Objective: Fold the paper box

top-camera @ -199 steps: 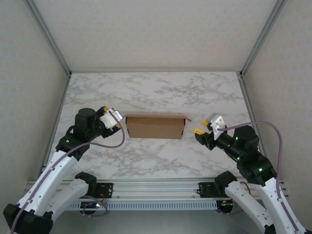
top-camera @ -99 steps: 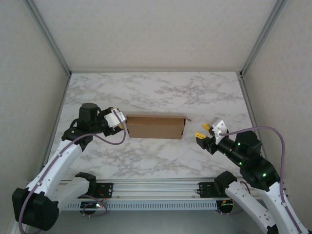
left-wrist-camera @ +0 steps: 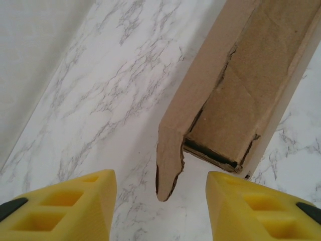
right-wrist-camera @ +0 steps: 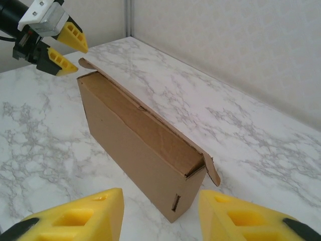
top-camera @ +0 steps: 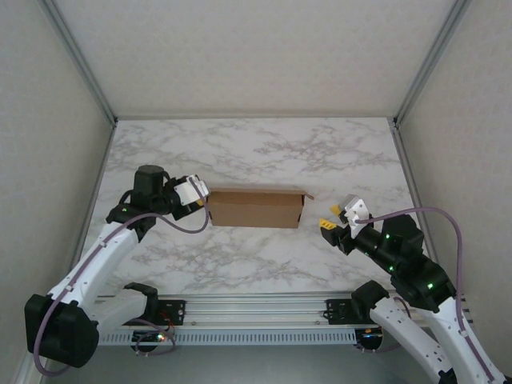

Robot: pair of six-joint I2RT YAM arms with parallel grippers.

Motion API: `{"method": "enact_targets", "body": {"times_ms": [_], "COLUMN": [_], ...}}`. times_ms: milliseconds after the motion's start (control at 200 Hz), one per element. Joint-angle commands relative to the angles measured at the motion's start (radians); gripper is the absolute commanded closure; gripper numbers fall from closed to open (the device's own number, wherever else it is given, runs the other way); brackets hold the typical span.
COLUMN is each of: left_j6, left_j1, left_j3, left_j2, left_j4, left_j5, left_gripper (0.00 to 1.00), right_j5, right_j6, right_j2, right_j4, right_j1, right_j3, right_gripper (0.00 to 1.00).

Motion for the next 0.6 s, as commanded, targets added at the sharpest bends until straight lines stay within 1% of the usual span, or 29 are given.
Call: {"method": "enact_targets", "body": {"times_ms": [0, 185, 280, 496, 596], "left_j6": [0.010, -0.017, -0.030, -0.036, -0.040], "left_j1": [0.008, 0.001, -0.001, -0.007, -0.010], "left_j3": [0.035, 0.026, 0.021, 0.012, 0.012], "left_j2": [0.015, 0.030, 0.034, 0.051, 0.055], "left_j4": [0.021, 0.053, 0.068, 0.082, 0.083], "left_j5": [0.027, 0.031, 0.033, 0.022, 0.022], "left_gripper": [0.52, 0.59, 0.65, 0.71, 0.76], "right_j5": [0.022, 0.028, 0.031, 0.049, 0.055], "right_j6": [-0.018, -0.025, -0.024, -0.035, -0.036], "right_j2": [-0.011, -0.012, -0.012, -0.010, -0.010], "right_j4": [0.000, 0.002, 0.002, 0.018, 0.025], "right_j1": [0.013, 0.018, 0.017, 0.024, 0.024], "right_j3": [-0.005, -0.020, -0.028, -0.038, -0.042], "right_gripper": [0.57, 0.58, 0.58, 0.59, 0.59]}}
